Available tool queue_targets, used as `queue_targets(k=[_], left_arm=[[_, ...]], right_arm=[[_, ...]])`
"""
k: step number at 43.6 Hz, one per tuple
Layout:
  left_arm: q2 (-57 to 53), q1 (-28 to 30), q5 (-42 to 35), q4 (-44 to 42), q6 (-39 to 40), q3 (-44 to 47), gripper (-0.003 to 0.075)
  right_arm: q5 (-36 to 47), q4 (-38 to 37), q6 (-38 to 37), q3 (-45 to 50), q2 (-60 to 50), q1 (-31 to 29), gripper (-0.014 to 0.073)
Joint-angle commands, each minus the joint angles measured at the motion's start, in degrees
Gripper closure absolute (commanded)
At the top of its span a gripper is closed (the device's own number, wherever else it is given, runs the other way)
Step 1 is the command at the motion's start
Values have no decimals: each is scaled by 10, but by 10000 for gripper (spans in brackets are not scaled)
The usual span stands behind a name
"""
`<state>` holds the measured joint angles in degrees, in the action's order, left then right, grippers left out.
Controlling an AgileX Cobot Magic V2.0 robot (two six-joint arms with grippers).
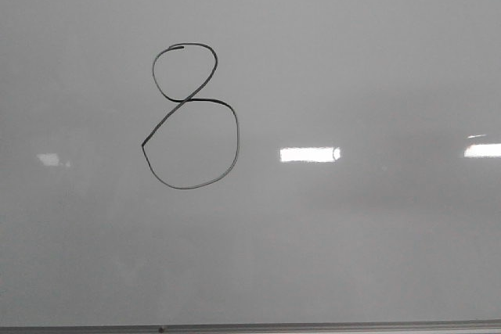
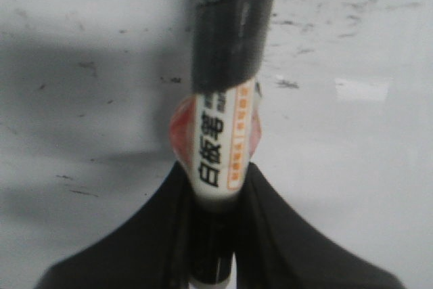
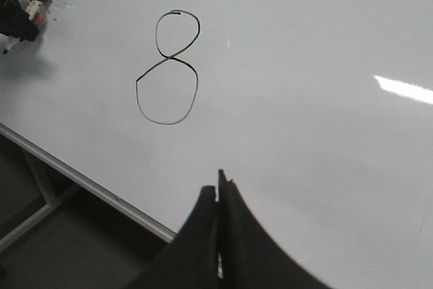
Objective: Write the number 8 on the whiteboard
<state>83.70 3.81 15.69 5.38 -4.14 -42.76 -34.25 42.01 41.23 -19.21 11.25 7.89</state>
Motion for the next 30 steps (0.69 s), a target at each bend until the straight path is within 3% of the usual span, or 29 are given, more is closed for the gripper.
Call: queue_targets(k=[1,17,30], left_arm=[[8,2,-59,8,7,-23,741],[53,2,-26,9,7,-82,713],[57,2,-15,9,7,-99,414]], right_arm=[[33,22,1,-16,5,-4,654],[32,22,1,-16,5,-4,654],[32,22,1,-16,5,-4,654]])
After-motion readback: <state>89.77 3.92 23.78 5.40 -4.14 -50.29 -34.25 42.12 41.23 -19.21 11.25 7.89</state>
